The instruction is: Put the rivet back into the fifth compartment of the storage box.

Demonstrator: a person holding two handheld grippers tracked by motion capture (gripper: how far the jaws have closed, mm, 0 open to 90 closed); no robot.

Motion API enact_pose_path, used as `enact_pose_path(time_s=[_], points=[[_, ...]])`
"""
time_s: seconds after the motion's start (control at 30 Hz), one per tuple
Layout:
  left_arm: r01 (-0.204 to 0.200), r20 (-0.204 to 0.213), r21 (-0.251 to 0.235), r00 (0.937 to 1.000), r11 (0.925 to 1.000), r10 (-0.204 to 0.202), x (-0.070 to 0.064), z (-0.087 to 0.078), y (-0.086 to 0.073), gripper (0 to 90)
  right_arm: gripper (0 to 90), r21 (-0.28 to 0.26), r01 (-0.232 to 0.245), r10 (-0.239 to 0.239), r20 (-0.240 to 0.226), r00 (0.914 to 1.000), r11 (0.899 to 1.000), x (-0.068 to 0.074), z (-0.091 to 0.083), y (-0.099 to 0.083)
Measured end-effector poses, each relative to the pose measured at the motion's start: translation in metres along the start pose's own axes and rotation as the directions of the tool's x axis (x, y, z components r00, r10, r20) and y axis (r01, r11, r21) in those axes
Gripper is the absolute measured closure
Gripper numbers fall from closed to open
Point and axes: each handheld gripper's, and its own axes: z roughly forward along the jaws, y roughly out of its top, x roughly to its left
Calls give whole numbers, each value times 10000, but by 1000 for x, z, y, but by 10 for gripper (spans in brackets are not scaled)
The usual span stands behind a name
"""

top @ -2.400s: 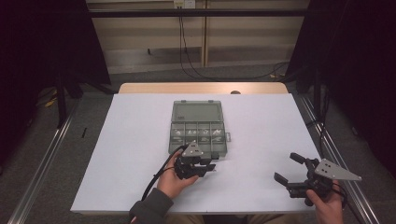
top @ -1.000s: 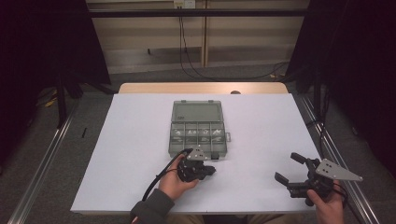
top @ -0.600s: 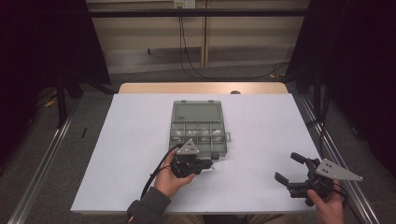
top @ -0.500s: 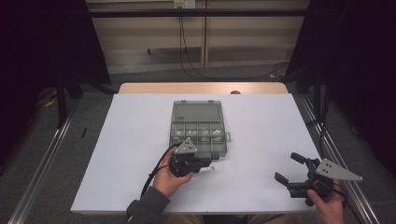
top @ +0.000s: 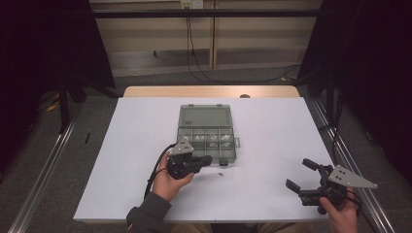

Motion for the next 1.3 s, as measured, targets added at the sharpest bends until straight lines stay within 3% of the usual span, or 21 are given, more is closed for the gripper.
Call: enact_pose_path(time_s=[0.67,1.3], points=[[451,-768,-601,9958,9972,-497,16,-18,-1,867,17,1,20,-20,-4,10000,10000,0,0,0],[493,-1490,-875,9869,9949,-620,27,-28,-3,867,17,-22,56,-56,-36,10000,10000,1,0,0]])
